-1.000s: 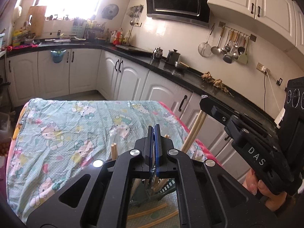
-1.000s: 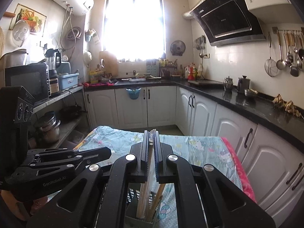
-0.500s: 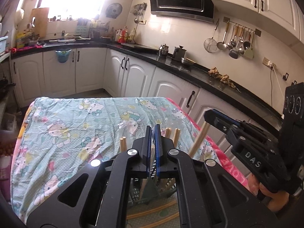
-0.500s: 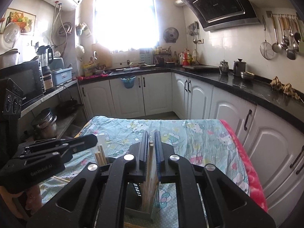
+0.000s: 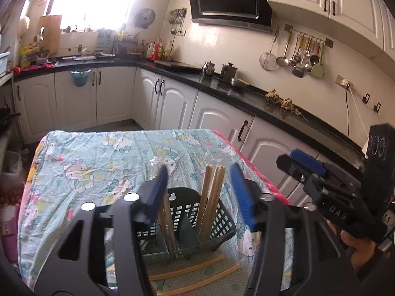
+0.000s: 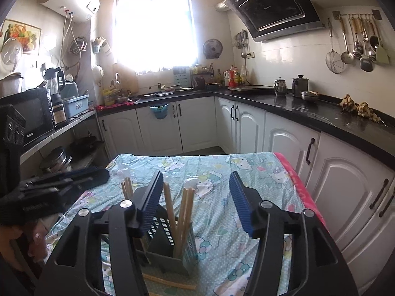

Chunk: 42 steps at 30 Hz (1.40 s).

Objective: Organize utensils
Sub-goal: 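Withdraw the open right gripper from the caddy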

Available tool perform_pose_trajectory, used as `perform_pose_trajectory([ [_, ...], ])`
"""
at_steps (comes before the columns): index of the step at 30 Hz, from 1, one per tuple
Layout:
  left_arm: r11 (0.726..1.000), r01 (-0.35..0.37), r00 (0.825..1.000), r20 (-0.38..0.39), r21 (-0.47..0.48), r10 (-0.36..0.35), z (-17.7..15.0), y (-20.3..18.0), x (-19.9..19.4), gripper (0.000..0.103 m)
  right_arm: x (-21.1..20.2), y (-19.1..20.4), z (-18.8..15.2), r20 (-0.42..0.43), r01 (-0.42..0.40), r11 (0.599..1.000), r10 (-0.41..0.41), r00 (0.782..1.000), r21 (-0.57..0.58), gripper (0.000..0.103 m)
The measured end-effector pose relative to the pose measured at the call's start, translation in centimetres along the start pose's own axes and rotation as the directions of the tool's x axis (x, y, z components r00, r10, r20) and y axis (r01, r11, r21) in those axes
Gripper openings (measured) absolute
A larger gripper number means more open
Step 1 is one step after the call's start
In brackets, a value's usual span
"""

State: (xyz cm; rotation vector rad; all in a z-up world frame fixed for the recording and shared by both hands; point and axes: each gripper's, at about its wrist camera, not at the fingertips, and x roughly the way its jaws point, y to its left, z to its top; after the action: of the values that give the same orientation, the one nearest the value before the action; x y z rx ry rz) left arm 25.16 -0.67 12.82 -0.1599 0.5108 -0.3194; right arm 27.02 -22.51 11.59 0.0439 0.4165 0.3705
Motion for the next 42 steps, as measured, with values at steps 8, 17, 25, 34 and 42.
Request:
perform_pose_trajectory([
  [8, 1.000, 0.005, 0.999, 0.054, 0.016, -0.006, 0.4, -1.3, -2.7, 0.083, -2.4, -0.8, -0.9, 0.012, 0.008, 1.000, -0.008, 1.000, 0.005, 0.073],
  [17, 1.000, -0.004, 0.998, 0.064, 0.014, 0.003, -1.2, -1.8, -4.6, 0.092, -4.7, -0.8, -1.7, 0.024, -0.007, 1.000, 0.007, 1.000, 0.005, 0.083],
  [25, 1.000, -0.018, 0.999, 0.029, 0.018, 0.017, -4.0, -1.2, -6.1, 0.092, -6.0, -0.5, -3.2, 0.008, -0.005, 1.000, 0.005, 1.000, -0.027, 0.085],
  [34, 0.999, -0.049, 0.999, -0.016, -0.014, 0.049, -7.0, 0.7, -6.7, 0.092, -6.4, 0.5, -5.1, -0.027, -0.017, 0.998, 0.015, 1.000, -0.053, 0.085],
  [42, 0.997, -0.058, 0.998, -0.037, -0.058, 0.056, -9.2, 1.2, -7.3, 0.092, -6.3, 1.0, -7.1, -0.076, -0.032, 0.998, 0.028, 0.997, -0.055, 0.085],
])
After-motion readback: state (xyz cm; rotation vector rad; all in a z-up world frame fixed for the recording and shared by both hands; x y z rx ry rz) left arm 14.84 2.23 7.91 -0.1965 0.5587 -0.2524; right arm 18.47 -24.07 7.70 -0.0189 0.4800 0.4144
